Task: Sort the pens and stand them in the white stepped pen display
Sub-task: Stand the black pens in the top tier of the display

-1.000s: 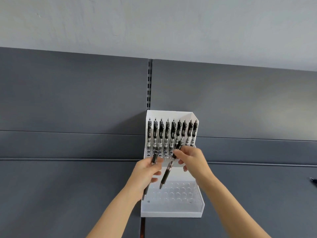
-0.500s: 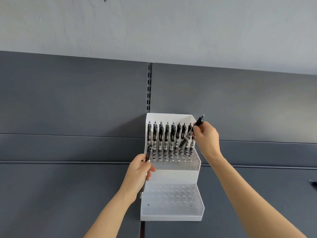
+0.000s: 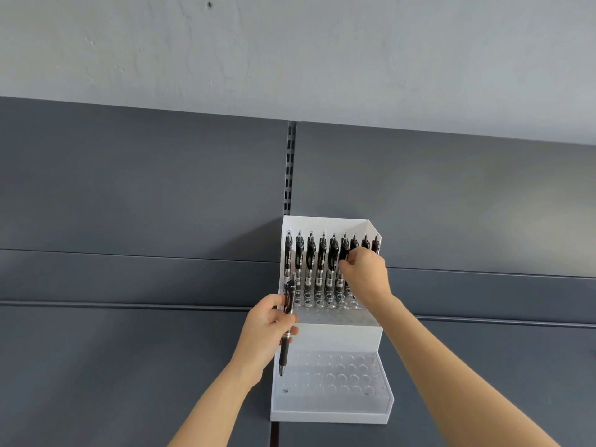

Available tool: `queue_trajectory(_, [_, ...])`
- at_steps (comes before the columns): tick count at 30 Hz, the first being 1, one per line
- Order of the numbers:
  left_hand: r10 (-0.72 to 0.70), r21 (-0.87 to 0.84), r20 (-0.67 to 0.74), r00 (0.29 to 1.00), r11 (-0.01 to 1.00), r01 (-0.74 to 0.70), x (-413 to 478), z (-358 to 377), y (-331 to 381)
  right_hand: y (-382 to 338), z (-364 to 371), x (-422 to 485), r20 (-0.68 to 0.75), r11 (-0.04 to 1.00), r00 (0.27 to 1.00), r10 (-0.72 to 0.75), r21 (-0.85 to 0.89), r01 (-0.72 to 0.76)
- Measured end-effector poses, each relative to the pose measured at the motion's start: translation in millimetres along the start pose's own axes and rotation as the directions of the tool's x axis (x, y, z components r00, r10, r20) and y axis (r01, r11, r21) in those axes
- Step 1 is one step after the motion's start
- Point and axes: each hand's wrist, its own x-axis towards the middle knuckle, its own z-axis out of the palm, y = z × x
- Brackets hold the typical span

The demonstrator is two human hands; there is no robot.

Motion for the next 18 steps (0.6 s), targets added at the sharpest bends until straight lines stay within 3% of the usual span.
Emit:
queue_trajectory(9, [0.013, 0.010, 0.002, 1.000, 1.000, -0.013, 1, 6, 2, 3, 2, -3, -0.042, 0.999, 0.999, 0.024, 0.049, -0.022])
queue_trajectory(16, [0.040, 0.052, -0.023, 0.999, 0.998, -0.039, 1, 6, 2, 17, -3, -39, 0.023, 0.973, 0.999, 0.030, 0.227, -0.035])
queue_trajectory(18, [0.057, 0.073, -0.032, 0.998, 0.996, -0.054, 1, 10, 2, 21, 0, -56, 0.099, 0.959, 0.995, -0.003, 0.283, -0.026])
